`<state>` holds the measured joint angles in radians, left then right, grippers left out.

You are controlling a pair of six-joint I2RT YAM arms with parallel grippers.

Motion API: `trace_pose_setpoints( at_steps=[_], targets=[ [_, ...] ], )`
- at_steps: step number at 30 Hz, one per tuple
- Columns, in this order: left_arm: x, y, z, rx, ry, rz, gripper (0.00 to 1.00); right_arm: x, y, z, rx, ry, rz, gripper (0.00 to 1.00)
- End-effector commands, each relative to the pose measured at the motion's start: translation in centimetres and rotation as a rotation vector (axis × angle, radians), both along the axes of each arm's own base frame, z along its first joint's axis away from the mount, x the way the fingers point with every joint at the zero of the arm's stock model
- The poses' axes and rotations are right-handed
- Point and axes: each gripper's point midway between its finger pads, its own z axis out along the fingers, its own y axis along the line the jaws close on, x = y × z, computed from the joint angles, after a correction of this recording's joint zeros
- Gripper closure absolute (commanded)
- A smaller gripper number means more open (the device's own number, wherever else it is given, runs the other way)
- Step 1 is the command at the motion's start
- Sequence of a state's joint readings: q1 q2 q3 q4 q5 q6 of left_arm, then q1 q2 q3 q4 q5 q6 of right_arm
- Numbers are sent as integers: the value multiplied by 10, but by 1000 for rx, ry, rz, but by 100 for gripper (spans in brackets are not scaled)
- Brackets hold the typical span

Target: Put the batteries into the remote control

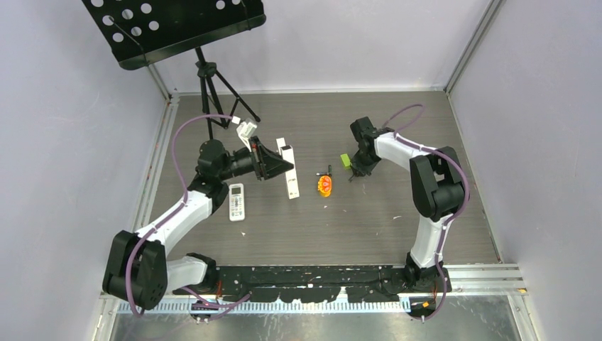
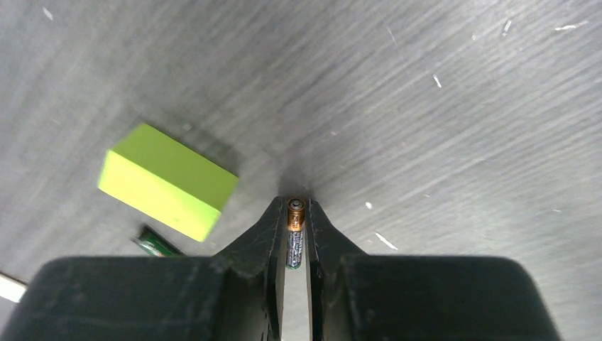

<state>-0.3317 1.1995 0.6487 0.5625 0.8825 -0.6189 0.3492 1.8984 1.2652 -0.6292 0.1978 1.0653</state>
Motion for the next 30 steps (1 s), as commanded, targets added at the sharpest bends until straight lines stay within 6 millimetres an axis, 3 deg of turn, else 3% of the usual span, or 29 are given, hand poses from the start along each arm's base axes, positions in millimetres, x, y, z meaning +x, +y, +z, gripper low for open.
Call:
trace_pose_setpoints(
  at_steps=[1, 7, 18, 24, 30],
  targets=[
    [0, 2, 27, -23, -100, 10, 100, -27, -10, 22, -67, 68, 253, 90],
    [2, 1, 28, -29, -98, 7, 100, -58, -19, 20, -112, 129, 370, 88],
    [5, 0, 26, -32, -90, 11, 100, -70, -18, 6, -151, 175, 394, 67],
    [5, 0, 25, -32, -89, 15, 100, -78, -20, 4, -158, 177, 334, 67],
    [5, 0, 25, -34, -89, 17, 100, -79, -25, -2, -171, 164, 295, 74]
  ],
)
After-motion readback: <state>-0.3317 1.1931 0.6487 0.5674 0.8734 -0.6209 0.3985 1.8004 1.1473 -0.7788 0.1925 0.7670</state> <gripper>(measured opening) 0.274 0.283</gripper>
